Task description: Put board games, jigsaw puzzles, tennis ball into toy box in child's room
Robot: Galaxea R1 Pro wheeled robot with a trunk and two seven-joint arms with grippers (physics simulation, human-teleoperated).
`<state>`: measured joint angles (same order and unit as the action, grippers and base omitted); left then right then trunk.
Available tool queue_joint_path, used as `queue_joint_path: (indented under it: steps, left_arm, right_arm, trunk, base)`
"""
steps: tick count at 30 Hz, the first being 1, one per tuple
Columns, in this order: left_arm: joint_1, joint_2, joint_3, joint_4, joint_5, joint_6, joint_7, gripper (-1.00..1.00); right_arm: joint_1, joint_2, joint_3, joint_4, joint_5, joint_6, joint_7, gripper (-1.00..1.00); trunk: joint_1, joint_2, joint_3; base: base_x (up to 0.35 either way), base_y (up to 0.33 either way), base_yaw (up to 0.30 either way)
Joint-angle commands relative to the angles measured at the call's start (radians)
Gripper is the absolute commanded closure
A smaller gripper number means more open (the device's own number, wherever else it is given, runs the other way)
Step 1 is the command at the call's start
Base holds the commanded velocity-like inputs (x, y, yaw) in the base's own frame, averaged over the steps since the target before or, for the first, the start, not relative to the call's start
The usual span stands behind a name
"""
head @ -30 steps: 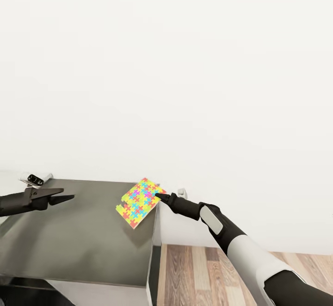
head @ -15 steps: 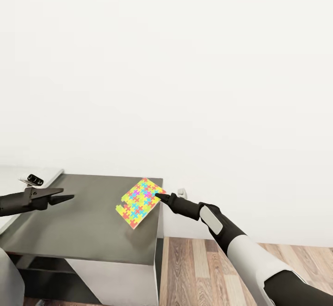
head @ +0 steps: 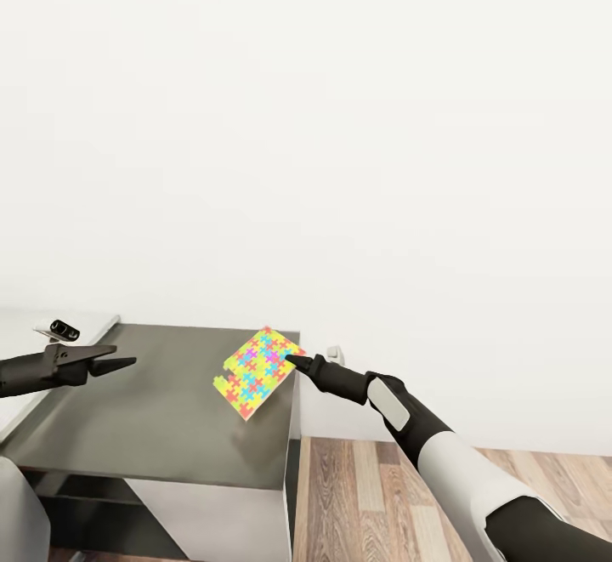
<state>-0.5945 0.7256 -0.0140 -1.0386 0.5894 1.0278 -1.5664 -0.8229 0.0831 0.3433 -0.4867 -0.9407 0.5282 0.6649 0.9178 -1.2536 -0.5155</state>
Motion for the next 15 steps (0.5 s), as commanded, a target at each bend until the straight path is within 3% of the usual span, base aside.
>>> queue_joint_path:
  steps: [1,15]
  left_arm:
    - [-0.001,0.001,-0.001,0.000,0.000,0.011,-0.004,-1.00]
    - [-0.001,0.000,-0.001,0.000,0.000,0.011,-0.004,-1.00]
  right_arm:
    - [-0.001,0.000,0.002,0.000,-0.007,0.005,0.000,1.00]
    - [-0.001,-0.003,-0.001,0.003,-0.009,-0.029,-0.015,1.00]
  trunk:
    - [-0.004,0.007,0.002]
    - [-0.058,0.105,0.046]
  base:
    - [0.000,0.000,0.000]
    - [0.000,0.000,0.000]
